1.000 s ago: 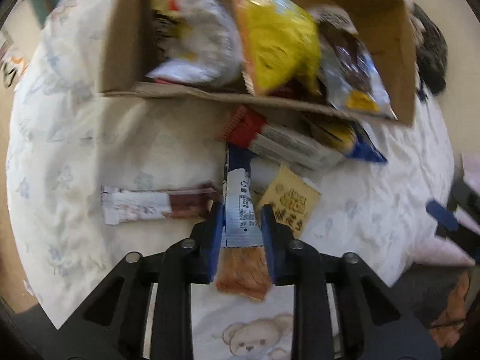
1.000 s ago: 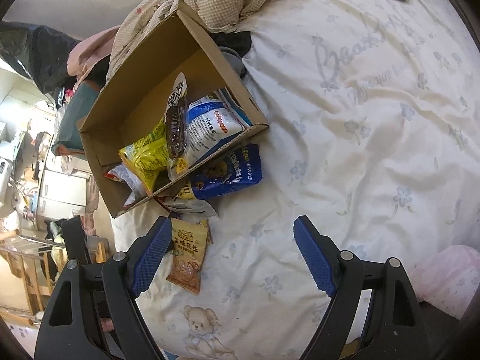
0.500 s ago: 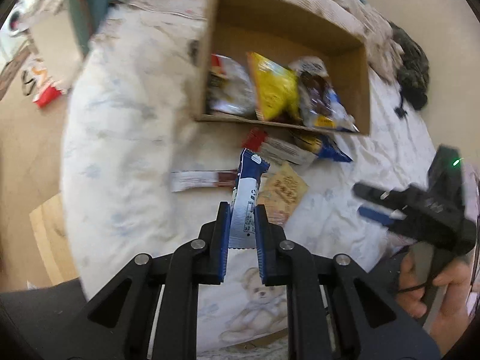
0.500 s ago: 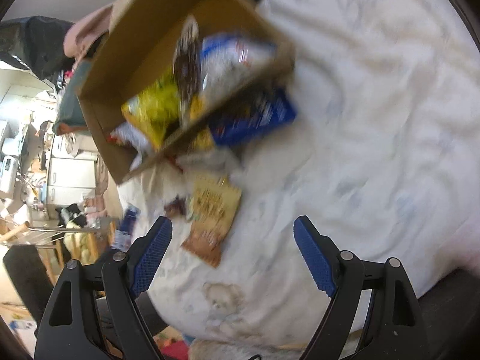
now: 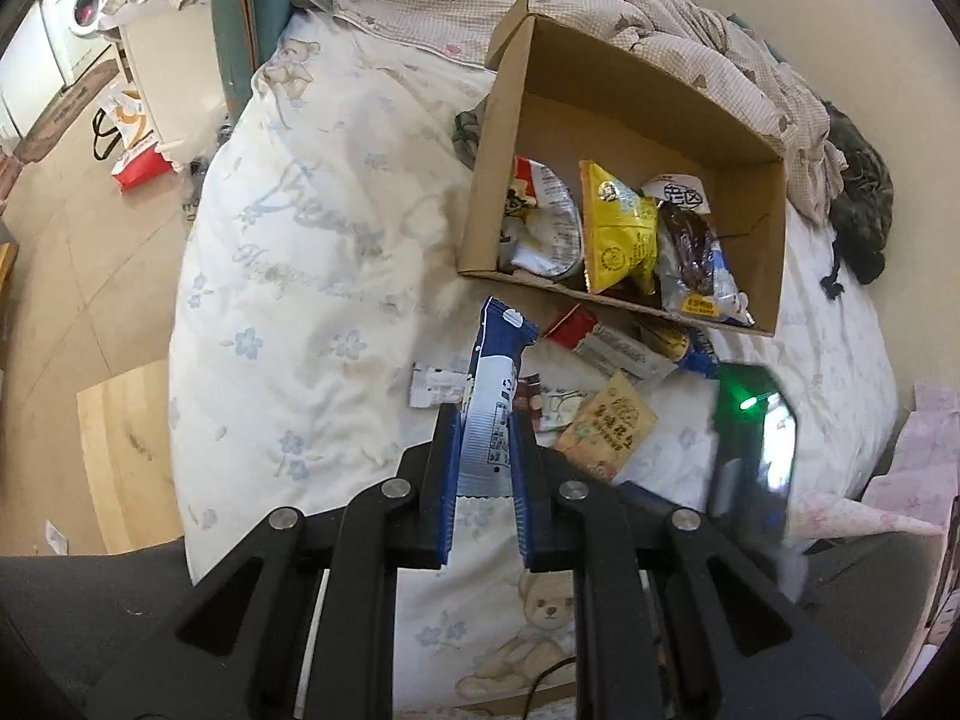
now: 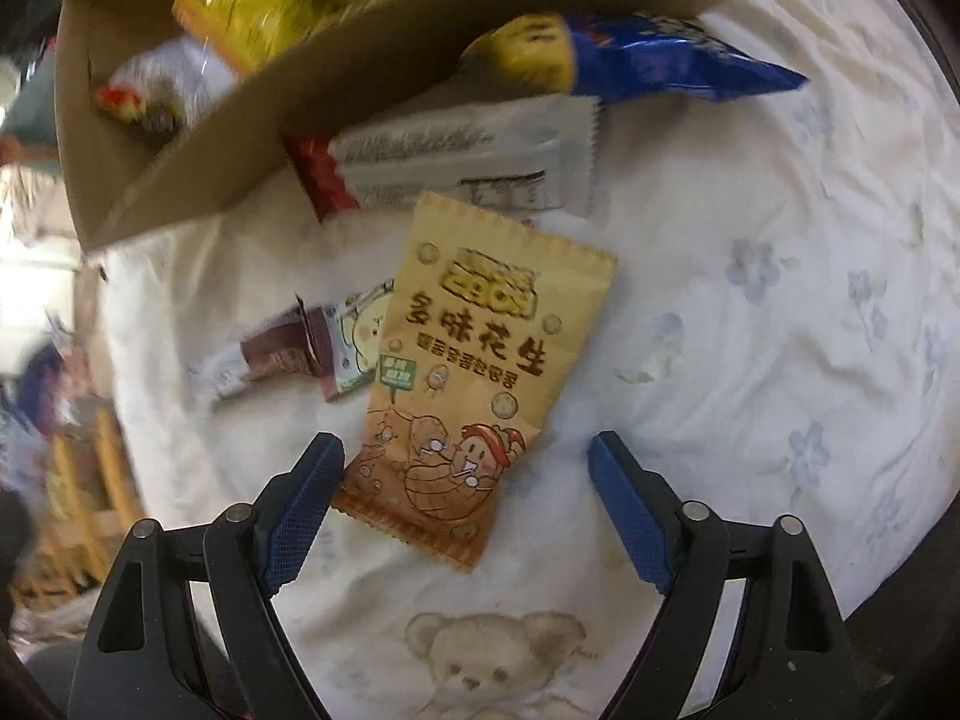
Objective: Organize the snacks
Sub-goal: 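Grasp the white-and-blue stick packet with the left gripper while the right gripper grasps the peanut packet, then carry both packets over the cardboard box and lower them inside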
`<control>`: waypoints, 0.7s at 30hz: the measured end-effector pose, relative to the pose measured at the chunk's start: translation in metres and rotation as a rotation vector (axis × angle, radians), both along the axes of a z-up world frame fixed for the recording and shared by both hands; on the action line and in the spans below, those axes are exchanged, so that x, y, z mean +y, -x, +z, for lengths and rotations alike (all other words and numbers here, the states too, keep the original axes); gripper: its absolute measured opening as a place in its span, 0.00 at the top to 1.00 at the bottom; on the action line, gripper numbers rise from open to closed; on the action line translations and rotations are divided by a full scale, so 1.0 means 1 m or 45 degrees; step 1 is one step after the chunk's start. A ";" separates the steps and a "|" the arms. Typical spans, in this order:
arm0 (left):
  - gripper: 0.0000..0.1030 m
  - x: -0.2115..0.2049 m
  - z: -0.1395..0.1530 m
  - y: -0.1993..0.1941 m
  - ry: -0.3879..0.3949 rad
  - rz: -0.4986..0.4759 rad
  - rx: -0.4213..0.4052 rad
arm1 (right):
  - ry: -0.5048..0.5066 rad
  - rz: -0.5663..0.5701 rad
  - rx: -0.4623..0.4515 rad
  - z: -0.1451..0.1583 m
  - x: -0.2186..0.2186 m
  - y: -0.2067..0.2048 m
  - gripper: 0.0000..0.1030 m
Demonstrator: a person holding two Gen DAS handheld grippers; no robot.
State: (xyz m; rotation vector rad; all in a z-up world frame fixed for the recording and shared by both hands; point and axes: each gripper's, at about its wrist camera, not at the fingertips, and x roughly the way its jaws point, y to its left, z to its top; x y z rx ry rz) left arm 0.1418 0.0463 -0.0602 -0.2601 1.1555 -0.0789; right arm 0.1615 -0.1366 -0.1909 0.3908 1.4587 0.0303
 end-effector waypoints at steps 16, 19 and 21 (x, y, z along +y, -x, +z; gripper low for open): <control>0.88 -0.010 0.002 -0.007 -0.050 -0.004 -0.028 | 0.028 0.172 -0.086 0.016 -0.026 0.028 0.56; 0.88 -0.010 -0.001 -0.006 -0.071 0.001 -0.025 | -0.016 0.153 -0.103 0.026 -0.043 0.036 0.56; 0.88 -0.010 -0.003 -0.005 -0.084 0.005 -0.024 | -0.058 0.134 -0.121 0.035 -0.053 0.042 0.56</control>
